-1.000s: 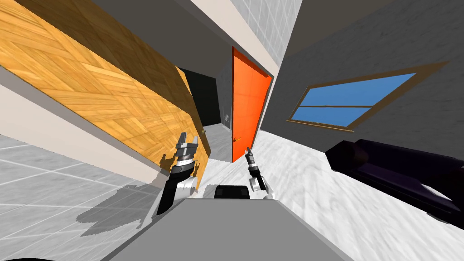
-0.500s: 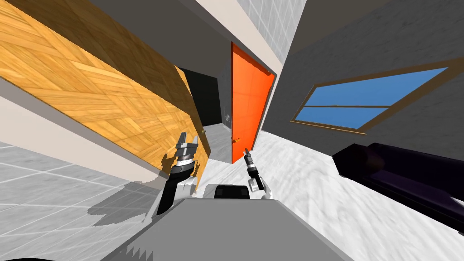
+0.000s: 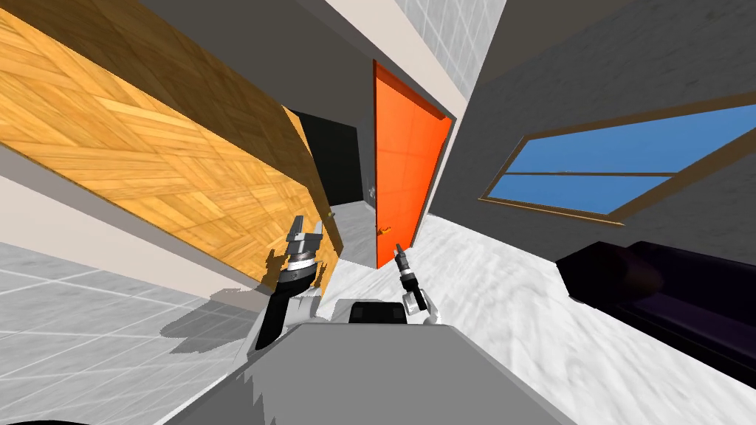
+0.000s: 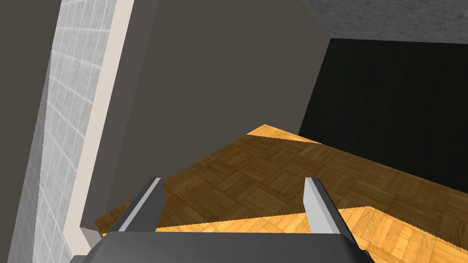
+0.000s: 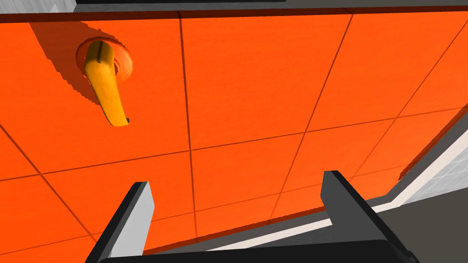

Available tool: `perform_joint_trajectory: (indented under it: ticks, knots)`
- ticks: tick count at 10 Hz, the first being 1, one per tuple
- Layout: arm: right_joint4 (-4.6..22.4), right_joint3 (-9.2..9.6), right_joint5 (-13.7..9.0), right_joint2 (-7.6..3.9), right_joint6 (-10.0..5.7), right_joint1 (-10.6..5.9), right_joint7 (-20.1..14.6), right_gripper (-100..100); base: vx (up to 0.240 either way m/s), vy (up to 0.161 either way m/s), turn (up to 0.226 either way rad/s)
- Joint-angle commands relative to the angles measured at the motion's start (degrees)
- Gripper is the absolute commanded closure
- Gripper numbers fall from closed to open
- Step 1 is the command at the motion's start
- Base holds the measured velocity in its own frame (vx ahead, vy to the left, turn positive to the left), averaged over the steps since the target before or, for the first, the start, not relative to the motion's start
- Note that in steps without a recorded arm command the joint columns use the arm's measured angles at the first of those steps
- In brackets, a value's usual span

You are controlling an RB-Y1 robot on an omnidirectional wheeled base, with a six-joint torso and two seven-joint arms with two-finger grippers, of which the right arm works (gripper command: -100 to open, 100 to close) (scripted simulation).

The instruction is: Push the door open

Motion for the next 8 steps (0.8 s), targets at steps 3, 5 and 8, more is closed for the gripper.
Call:
perform_joint_trajectory:
  ticks: [3,5,8]
  knots:
    - [4.45,0.99,0.26,0.72,-0.31,-1.73,0.48,-100,0.063,-0.092,0.073]
    - [6.48,1.51,0.4,1.11,-0.46,-2.41,0.67,-100,0.055,-0.087,0.064]
    - [10.55,2.56,0.66,1.9,-0.76,-3.79,1.03,-100,0.074,-0.119,0.089]
